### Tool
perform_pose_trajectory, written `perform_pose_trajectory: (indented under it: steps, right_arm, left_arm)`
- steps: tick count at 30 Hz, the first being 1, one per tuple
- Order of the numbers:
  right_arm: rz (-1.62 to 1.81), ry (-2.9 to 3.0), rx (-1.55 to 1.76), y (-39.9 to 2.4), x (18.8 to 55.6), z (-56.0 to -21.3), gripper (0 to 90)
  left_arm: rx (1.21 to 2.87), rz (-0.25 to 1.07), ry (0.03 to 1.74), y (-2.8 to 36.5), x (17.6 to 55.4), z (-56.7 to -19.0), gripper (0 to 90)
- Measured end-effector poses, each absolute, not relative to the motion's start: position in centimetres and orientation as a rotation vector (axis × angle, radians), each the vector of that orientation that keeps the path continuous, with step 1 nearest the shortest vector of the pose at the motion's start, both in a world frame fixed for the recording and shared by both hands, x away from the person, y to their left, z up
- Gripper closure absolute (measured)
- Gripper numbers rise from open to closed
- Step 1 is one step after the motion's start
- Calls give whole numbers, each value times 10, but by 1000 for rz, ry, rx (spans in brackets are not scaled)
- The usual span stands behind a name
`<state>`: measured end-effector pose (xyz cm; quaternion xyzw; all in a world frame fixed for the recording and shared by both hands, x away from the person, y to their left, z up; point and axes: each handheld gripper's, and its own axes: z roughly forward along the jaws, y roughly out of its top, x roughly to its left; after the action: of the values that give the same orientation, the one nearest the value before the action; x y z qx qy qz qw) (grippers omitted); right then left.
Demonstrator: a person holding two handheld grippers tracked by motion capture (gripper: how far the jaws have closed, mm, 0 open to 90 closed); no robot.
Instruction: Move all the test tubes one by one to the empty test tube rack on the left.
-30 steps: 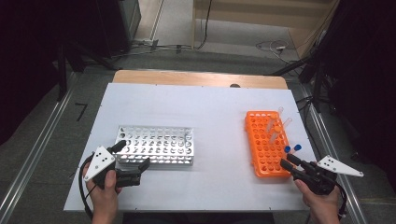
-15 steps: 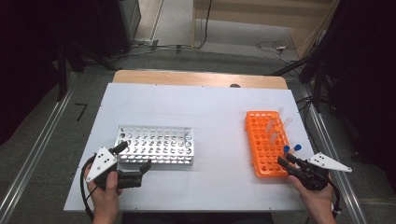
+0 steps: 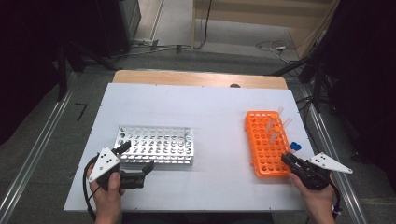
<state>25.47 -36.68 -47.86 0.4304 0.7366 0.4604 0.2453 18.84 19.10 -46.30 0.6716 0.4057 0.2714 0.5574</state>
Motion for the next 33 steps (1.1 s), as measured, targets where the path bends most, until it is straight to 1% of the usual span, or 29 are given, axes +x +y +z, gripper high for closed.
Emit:
perform_pose_trajectory:
  steps: [8,15,17,24,26,29,33]
  right_arm:
    - [1311,1972,1117,-360,244,-458,755]
    - [1368,2031,1068,-342,241,-445,756]
    - [1393,2062,1028,-330,242,-437,756]
    - [1429,2128,943,-303,245,-427,756]
    - [1450,2159,914,-290,246,-424,756]
    - [1462,2181,892,-281,247,-423,757]
    - [1478,2235,840,-259,249,-422,756]
  left_arm:
    - [1628,635,917,176,189,-456,0]
    - [1620,582,895,162,195,-444,1]
    - [1628,568,880,154,197,-439,1]
    - [1660,523,852,139,205,-431,2]
    - [1660,515,851,133,208,-429,23]
    - [1677,498,854,124,213,-426,26]
    - [1706,437,852,111,222,-425,50]
